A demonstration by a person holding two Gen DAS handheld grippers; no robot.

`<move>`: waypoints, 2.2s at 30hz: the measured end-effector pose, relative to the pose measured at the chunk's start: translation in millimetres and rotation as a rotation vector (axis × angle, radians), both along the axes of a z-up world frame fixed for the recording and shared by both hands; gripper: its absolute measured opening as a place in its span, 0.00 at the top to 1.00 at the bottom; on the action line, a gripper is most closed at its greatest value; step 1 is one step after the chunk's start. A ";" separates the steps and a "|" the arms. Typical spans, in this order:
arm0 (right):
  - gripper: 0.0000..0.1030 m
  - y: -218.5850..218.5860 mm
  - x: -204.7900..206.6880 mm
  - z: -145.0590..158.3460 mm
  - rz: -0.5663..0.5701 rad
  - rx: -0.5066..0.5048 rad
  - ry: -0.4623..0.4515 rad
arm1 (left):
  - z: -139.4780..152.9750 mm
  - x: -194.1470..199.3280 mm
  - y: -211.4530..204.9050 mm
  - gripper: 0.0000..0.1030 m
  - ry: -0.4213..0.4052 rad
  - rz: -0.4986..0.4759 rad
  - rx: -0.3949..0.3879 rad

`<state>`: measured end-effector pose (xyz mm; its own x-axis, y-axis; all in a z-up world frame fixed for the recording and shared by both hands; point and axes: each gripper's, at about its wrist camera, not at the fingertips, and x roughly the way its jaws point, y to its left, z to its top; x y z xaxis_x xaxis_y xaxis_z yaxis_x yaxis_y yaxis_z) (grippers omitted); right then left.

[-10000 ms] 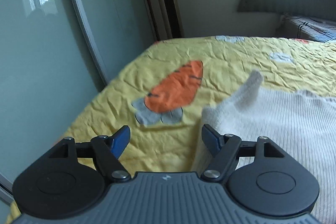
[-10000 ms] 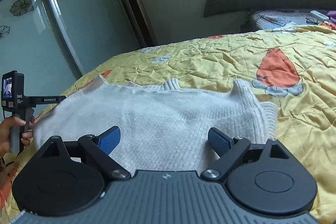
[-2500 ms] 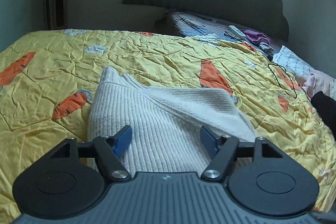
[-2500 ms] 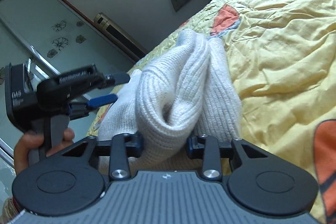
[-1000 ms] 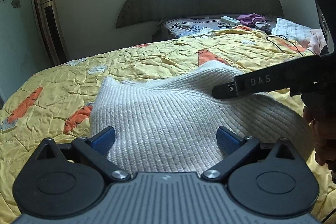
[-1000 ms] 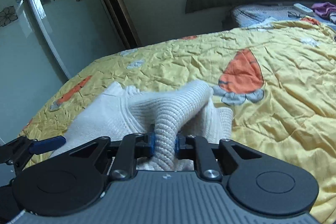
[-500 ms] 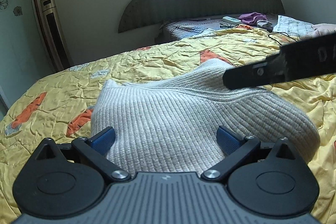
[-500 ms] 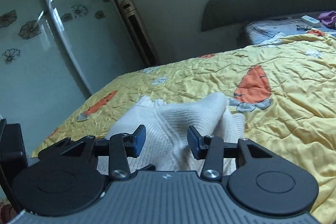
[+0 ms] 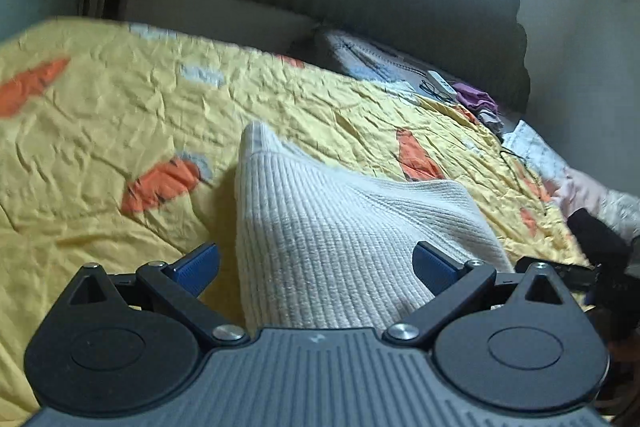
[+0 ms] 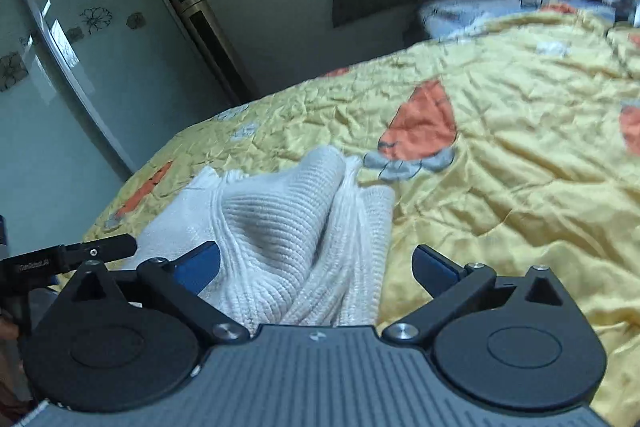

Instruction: Fold small clothes

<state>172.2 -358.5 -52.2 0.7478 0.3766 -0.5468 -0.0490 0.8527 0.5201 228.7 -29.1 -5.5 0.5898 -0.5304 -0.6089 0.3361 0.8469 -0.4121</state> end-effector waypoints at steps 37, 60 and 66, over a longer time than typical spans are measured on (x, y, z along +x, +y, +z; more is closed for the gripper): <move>0.23 -28.2 66.8 -11.4 -0.088 -0.011 0.057 | -14.8 68.7 -83.4 0.36 0.116 -0.082 -0.024; 0.82 31.2 -60.8 10.3 -0.082 -0.281 -0.077 | -6.3 -59.4 -71.6 0.19 -0.080 -0.051 0.209; 0.58 37.5 -99.3 29.0 -0.139 -0.249 -0.176 | 3.7 -88.1 -66.9 0.20 -0.115 -0.007 0.217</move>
